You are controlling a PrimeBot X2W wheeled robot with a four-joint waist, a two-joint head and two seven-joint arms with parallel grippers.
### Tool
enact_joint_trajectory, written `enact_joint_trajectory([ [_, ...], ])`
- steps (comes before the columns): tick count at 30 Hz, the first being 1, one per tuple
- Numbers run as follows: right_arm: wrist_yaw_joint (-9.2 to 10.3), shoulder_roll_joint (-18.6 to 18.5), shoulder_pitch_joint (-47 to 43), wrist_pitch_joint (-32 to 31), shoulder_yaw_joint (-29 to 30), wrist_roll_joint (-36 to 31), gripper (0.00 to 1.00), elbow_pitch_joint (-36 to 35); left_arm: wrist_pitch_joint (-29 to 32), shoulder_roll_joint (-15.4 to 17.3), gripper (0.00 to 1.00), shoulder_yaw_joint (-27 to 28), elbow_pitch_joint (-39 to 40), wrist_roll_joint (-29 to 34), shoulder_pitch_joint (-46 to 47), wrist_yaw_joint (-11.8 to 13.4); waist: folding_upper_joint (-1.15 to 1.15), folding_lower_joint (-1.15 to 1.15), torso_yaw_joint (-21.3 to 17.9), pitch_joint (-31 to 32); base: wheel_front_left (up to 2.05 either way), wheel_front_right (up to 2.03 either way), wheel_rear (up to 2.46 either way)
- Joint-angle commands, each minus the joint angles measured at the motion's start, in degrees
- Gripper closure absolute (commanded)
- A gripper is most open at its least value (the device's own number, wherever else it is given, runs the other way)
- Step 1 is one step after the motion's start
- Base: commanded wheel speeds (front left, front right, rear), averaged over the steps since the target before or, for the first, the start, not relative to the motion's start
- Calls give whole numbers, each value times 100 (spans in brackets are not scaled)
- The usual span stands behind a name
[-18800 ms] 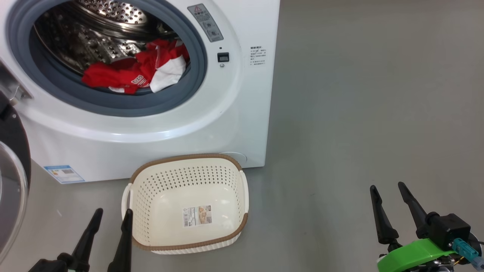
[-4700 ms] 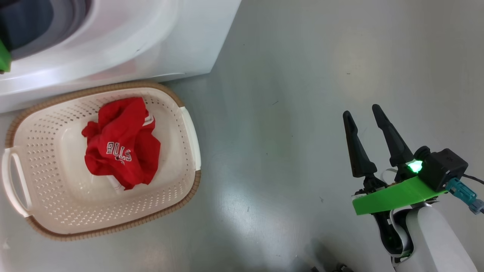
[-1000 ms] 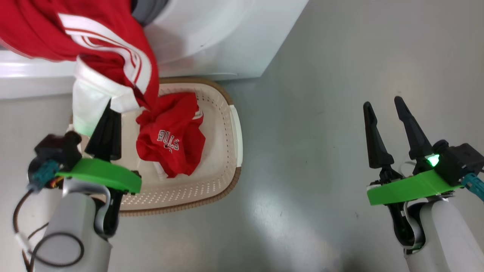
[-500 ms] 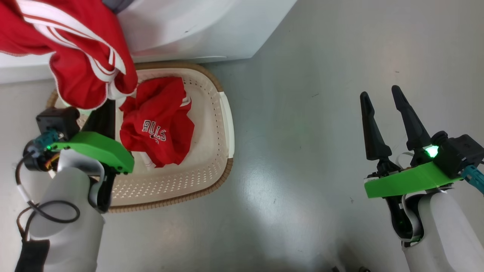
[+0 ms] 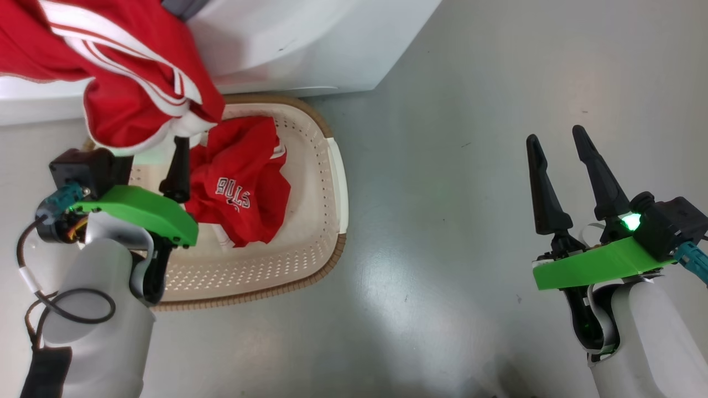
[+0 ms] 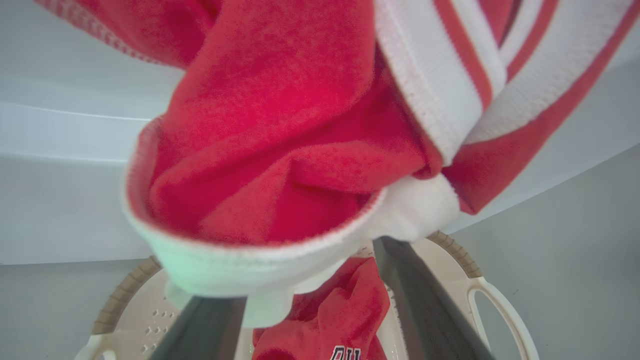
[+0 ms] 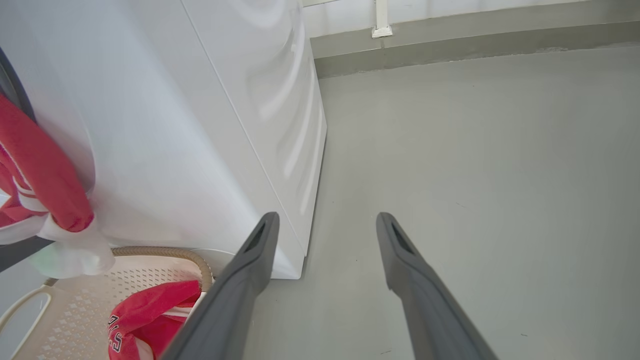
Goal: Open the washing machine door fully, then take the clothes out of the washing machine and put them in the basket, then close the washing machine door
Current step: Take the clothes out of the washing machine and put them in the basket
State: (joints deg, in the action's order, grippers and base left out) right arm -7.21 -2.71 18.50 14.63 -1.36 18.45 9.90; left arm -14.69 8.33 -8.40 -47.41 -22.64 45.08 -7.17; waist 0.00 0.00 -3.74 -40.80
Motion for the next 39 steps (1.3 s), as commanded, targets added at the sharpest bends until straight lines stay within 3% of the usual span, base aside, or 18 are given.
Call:
enact_joint_trajectory([
  [1, -28, -17, -70, 37, -115, 25, 0, -102, -30, 209, 0, 107, 154, -37, -172, -32, 0, 0, 29, 27, 0, 0, 0],
  [15, -28, -17, -161, 37, -46, -108, 0, -63, -30, 173, 0, 394, 1179, 15, -981, -32, 0, 0, 239, 247, 0, 0, 0],
  [39, -28, -17, -335, 37, 58, -302, 0, 10, -30, -145, 0, 1243, 3638, 380, -2787, -32, 0, 0, 482, 568, 0, 0, 0],
])
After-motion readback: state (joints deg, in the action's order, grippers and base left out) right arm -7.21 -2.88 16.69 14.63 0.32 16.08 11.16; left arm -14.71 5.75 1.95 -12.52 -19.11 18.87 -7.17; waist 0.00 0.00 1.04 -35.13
